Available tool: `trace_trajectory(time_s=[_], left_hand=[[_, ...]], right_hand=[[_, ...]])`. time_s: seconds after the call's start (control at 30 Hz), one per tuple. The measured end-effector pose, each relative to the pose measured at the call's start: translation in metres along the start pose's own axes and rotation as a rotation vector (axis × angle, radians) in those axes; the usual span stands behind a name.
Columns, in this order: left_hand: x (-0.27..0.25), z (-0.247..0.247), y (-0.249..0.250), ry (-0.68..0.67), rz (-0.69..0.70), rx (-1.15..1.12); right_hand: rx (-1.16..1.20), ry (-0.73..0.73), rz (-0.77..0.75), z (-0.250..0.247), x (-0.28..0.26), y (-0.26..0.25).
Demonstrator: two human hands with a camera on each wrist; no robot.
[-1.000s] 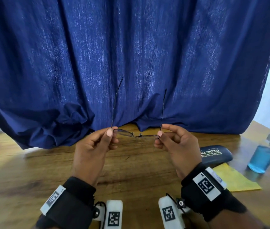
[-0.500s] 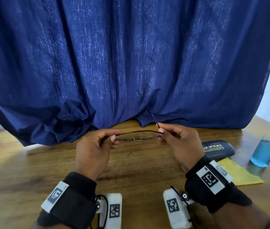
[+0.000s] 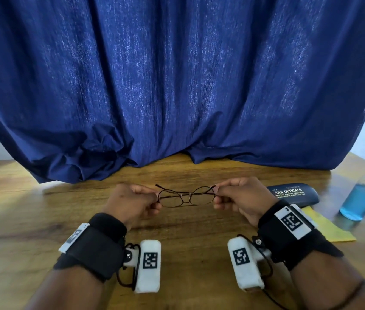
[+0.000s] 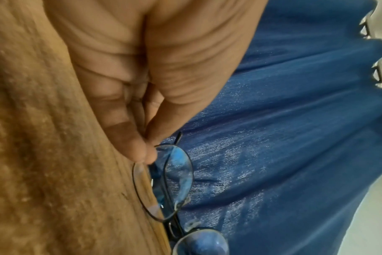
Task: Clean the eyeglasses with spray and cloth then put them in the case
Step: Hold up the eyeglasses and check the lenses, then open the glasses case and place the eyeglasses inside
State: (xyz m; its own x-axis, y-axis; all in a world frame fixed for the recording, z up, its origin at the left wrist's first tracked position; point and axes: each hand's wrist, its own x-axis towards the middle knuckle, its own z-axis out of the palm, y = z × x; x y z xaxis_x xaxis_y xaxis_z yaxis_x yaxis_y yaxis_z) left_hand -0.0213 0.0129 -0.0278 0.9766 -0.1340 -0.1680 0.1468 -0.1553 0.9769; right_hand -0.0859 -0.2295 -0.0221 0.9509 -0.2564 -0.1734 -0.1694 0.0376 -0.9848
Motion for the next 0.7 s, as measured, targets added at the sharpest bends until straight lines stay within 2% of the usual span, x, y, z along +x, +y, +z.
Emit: trace_trajectory(time_s=[0.17, 0.3, 0.6, 0.7], left_hand=[[0.007, 0.001, -0.01, 0.017, -0.093, 0.187], [0.012, -0.001, -0.013, 0.039, -0.113, 0.261], [0.012, -0.004, -0.011, 0.092, -0.089, 0.236], [0.011, -0.005, -0.01, 0.129, -0.029, 0.277]], right_hand=[[-0.104, -0.026, 0.11, 0.005, -0.001, 0.003], [-0.121, -0.049, 0.192, 0.009, -0.002, 0.002], [-0.157, -0.004, 0.156, 0.009, -0.002, 0.004], [-0.219, 0.023, 0.096, 0.005, -0.007, -0.001]])
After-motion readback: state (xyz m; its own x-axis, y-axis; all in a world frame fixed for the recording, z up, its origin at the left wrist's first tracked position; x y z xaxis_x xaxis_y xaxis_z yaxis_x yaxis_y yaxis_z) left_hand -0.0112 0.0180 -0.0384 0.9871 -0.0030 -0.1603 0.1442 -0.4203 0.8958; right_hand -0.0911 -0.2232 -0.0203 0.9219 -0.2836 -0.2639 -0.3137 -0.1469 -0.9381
